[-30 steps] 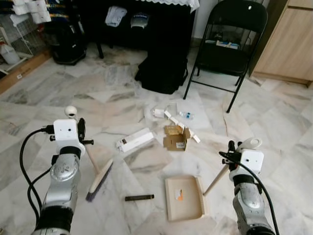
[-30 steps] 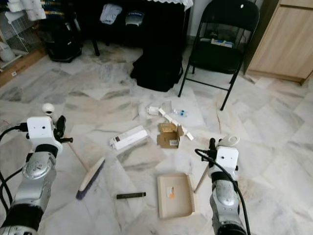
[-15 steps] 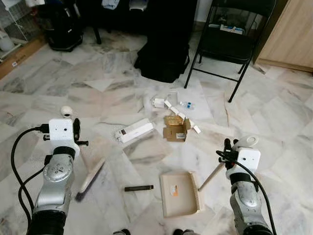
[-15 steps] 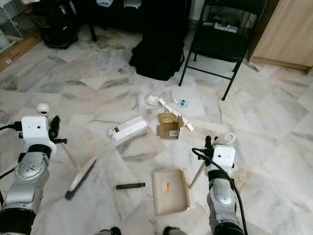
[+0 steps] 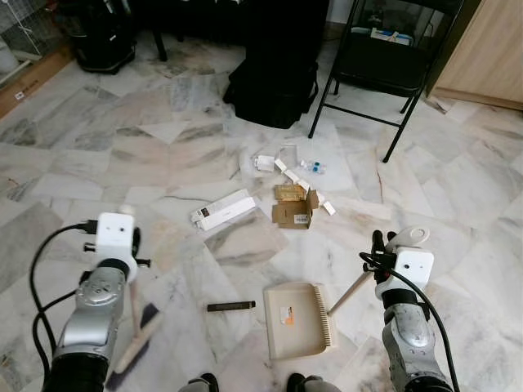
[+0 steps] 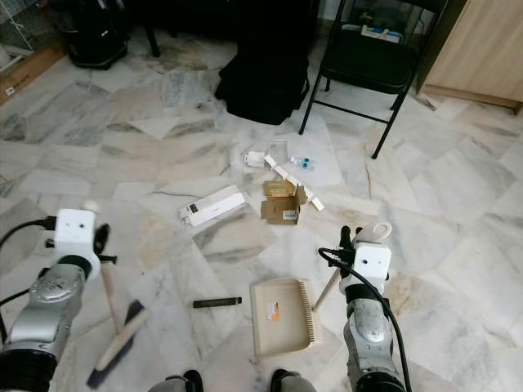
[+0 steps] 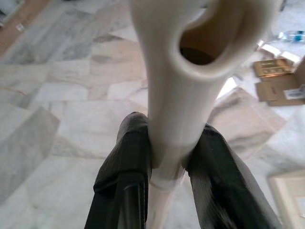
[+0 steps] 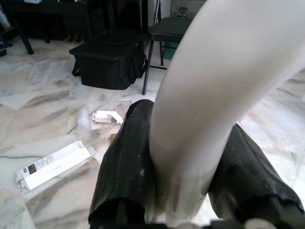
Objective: Sweep floor
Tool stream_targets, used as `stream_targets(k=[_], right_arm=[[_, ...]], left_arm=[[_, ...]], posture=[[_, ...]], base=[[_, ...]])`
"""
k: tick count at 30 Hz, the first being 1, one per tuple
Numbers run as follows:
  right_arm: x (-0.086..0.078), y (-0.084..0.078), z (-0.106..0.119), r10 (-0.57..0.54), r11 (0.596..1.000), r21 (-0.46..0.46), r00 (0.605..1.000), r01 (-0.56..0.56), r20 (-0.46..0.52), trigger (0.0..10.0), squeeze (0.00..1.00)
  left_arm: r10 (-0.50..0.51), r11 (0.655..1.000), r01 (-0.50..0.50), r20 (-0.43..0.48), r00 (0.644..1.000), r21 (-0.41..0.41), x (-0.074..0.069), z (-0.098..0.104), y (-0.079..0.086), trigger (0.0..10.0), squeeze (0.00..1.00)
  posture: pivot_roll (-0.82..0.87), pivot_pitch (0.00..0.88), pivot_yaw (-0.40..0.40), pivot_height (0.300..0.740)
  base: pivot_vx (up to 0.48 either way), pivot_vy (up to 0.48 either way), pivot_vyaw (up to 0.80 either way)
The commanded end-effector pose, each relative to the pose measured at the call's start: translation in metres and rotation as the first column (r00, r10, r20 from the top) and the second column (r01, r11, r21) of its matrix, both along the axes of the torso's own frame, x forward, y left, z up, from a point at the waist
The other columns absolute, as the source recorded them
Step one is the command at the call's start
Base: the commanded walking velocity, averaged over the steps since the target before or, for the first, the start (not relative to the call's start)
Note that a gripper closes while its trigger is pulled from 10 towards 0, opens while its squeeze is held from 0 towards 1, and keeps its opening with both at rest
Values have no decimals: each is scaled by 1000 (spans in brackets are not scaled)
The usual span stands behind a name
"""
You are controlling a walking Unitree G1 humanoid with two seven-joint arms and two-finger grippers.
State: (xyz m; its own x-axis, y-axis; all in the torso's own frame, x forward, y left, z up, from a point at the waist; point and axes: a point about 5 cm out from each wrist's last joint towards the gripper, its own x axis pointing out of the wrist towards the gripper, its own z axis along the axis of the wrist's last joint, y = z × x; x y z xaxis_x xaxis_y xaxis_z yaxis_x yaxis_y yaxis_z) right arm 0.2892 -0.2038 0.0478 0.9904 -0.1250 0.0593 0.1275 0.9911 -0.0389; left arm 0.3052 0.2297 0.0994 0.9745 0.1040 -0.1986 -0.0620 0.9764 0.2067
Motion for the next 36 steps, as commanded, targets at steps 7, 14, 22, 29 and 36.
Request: stream_targets(k=[7, 14, 22, 29, 36], right_arm=[[-4, -5, -4, 4, 1000, -21, 1000, -5, -26, 10000, 0], [-4, -6, -5, 4, 1000, -25, 999, -5, -34, 10000, 0], [-3, -6, -5, 6, 1000, -29, 999, -7, -38, 10000, 0], [-1, -6, -4, 8, 999, -31, 999, -9, -41, 10000, 0], [1, -6, -3, 10, 999, -31, 999, -12, -45, 10000, 0]], left_arm=[[-50, 986, 41, -51, 997, -161, -5, -9, -11, 10000, 0], [-67, 954, 57, -22, 998, -293, -5, -3, -20, 10000, 0], [-79, 919, 86, 34, 996, -384, -4, 6, -24, 10000, 0], [-159, 897, 172, 65, 985, -407, -5, 11, -32, 10000, 0], [-286, 886, 292, 72, 955, -361, -6, 18, -35, 10000, 0]], posture=[[-3, 243, -10, 740], [-8, 243, -13, 740], [-11, 236, -16, 740], [-10, 229, -17, 740], [-7, 220, -17, 740]], base=[[0, 0, 0], [0, 0, 0], [0, 0, 0], [0, 0, 0], [0, 0, 0]])
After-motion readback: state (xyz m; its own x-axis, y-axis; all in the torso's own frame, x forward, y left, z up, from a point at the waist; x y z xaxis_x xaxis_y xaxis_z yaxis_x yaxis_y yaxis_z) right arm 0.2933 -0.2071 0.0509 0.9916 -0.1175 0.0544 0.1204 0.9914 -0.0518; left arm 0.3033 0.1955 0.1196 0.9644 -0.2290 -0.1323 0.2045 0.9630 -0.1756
